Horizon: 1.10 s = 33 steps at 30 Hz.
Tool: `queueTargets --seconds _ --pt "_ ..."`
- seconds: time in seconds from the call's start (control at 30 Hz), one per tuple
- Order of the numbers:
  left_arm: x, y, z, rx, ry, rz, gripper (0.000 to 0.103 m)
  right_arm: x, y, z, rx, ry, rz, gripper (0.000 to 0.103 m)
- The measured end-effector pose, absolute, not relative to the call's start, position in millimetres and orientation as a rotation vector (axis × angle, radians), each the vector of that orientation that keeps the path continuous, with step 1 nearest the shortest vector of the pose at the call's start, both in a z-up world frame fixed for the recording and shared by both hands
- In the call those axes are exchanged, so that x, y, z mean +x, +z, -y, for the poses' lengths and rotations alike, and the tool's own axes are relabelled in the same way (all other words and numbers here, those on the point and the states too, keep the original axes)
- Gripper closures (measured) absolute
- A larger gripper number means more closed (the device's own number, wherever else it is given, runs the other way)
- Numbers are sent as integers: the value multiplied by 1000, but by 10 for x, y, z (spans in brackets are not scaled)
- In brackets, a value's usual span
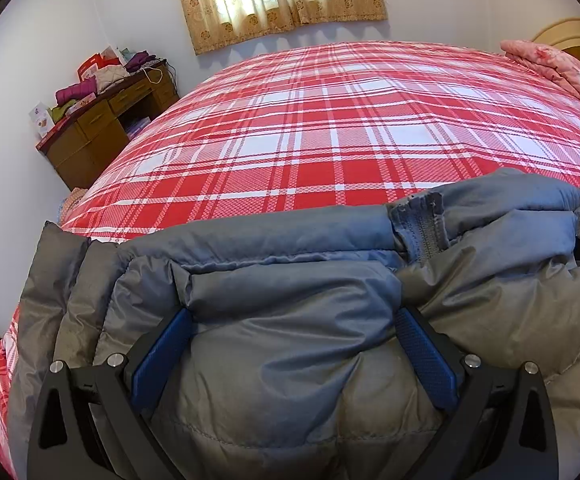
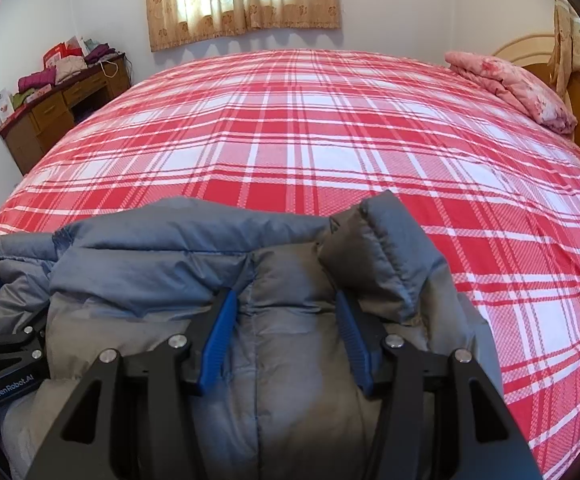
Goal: Fold large clothes
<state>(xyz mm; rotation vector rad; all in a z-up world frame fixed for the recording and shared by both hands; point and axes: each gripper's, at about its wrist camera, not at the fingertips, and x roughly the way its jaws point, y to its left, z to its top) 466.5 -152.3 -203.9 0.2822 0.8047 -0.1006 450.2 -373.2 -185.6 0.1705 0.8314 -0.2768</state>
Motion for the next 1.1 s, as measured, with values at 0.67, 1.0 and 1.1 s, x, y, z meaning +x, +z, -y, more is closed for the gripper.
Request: queueTargets --seconds 0.67,1.0,1.1 --pt "4073 -1274 608 235 -108 -715 1 4242 -1437 3430 112 -254 -789 34" --pt "3884 -1664 -684 73 56 -837 1 4381 -1366 2569 -3 -120 -772 25" --pt "3901 -1898 -778 22 57 -873 1 4590 -1646 2656 -28 -164 -854 25"
